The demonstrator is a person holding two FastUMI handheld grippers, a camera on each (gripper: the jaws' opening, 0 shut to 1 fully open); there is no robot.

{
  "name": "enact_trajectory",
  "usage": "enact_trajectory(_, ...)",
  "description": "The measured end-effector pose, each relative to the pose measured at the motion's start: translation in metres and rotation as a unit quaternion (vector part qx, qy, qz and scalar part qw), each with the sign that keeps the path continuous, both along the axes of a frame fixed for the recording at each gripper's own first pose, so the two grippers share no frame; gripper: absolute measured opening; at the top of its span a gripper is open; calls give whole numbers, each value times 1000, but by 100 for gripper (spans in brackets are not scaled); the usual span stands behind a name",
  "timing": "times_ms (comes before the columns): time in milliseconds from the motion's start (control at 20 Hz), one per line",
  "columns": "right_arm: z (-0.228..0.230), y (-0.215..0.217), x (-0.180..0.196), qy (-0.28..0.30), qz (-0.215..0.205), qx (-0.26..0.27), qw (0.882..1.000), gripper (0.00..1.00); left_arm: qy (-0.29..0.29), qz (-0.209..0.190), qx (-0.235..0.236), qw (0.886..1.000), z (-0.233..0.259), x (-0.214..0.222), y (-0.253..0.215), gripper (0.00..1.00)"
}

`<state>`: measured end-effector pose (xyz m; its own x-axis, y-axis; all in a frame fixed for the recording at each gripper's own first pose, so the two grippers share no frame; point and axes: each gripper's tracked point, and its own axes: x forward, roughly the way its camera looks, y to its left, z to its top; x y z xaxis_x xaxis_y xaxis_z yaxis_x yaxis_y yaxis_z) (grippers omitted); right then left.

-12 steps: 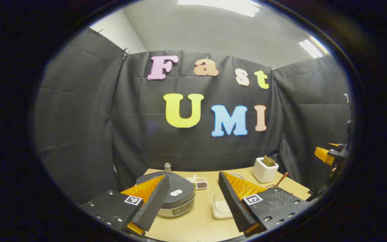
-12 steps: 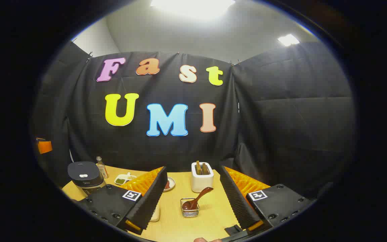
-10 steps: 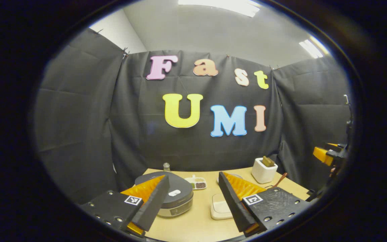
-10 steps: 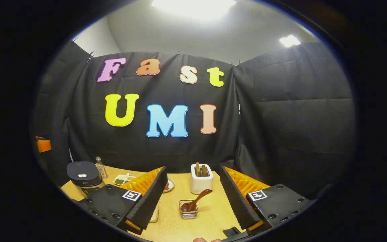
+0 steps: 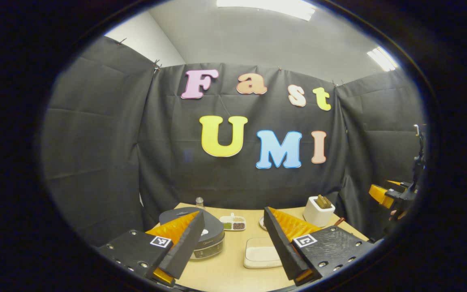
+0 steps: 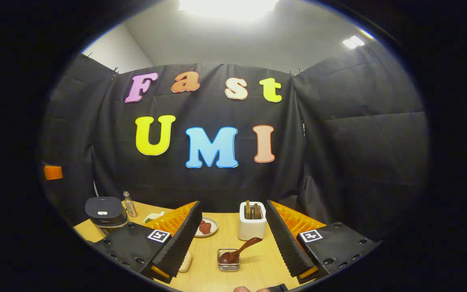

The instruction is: Close the left gripper, press the button to open the rice cooker; take a wooden spoon from the chopstick holder with the right hand, scoop a spoonful of rice and pour it into the rice cooker, then put the wooden spoon back into the chopstick holder.

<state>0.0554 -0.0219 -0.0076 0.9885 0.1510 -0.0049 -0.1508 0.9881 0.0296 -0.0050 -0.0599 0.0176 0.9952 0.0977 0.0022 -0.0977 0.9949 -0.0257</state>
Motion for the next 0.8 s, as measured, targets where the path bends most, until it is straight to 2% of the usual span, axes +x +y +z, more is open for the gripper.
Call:
enact_trajectory(50, -3, -4, 2, 4, 6, 2, 1000, 100, 1, 7, 3, 1000, 0, -1, -5, 91)
enact_trajectory(100, -7, -9, 3, 7, 12, 3, 1000, 97, 0, 15, 6, 1000, 0, -4, -10, 95)
enact_trajectory(150, -10, -15, 5, 9, 18, 2, 1000, 100, 0, 23, 9, 1000, 0, -4, -15, 91)
enact_trajectory(200, -15, -20, 7, 10, 23, -3, 1000, 97, -2, 32, 8, 999, -3, -6, -21, 91)
enact_trajectory(250, -20, -26, 11, 11, 25, -7, 1000, 100, 1, 43, 0, 999, -7, -7, -25, 91)
enact_trajectory(350, -29, -31, 17, 18, 38, -3, 999, 97, 9, 59, -17, 998, -20, -11, -35, 92)
enact_trajectory(400, -31, -35, 19, 21, 40, 1, 999, 100, 11, 65, -24, 998, -22, -15, -39, 92)
enact_trajectory(500, -33, -42, 23, 22, 40, 7, 999, 100, 13, 65, -32, 997, -21, -20, -44, 92)
enact_trajectory(650, -38, -49, 26, 26, 36, 10, 999, 97, 17, 87, -21, 996, -17, -24, -26, 91)
enact_trajectory(700, -43, -51, 27, 32, 34, 9, 999, 100, 19, 90, -22, 996, -16, -22, -22, 91)
enact_trajectory(800, -48, -53, 30, 45, 28, 11, 999, 97, 19, 90, -34, 995, -14, -15, -13, 91)
